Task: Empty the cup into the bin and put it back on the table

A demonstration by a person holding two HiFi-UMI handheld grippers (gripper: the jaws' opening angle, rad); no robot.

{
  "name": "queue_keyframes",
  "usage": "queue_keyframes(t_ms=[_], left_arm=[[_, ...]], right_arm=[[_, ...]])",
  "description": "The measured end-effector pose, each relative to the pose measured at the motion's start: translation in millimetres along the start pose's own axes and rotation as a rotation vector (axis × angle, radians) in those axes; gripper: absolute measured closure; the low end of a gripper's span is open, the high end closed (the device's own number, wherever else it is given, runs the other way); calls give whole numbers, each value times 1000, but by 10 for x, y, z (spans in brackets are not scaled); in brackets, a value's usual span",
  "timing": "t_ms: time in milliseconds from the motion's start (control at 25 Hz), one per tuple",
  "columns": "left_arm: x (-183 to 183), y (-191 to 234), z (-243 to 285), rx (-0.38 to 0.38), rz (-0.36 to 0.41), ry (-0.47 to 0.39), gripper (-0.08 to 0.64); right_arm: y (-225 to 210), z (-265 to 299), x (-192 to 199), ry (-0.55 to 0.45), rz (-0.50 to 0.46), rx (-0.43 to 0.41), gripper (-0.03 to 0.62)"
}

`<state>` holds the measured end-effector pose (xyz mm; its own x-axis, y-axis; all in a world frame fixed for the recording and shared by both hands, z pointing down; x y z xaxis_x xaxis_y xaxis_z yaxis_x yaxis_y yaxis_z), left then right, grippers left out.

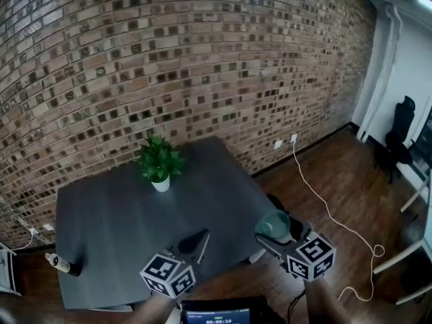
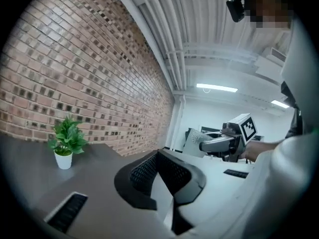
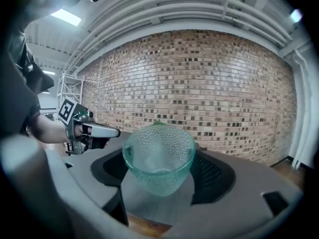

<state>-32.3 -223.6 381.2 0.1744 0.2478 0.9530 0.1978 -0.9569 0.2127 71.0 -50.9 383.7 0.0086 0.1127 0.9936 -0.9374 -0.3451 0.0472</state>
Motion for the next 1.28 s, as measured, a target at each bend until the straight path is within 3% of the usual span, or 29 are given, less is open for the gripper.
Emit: queue_keyframes(t_ms=[360, 680, 1040, 1280], left_arm=[[132, -661, 850, 52, 36, -16, 552], [449, -1091, 1629, -53, 40, -29, 552], [663, -1497, 2203, -15, 64, -2, 552], [890, -1495, 2515, -6, 11, 25, 552]], right_arm=[[-951, -626, 41, -9, 4, 63, 207], [-1900, -1103, 113, -20, -1, 43, 207], [-2456, -1373, 229, -20, 8, 27, 207], [-2648, -1384, 323, -16, 33, 49, 207]])
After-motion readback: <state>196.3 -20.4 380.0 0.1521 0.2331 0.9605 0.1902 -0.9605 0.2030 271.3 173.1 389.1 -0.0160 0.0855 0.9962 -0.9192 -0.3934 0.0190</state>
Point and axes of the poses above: the fingertips, and each gripper's own axes: z forward along the fingers, y to its left, x out of its underside, the point moved 4 cm from there along -z, backward along the fingers, and after that the axes turned 12 degrees about -y, right-handed, at the moved point
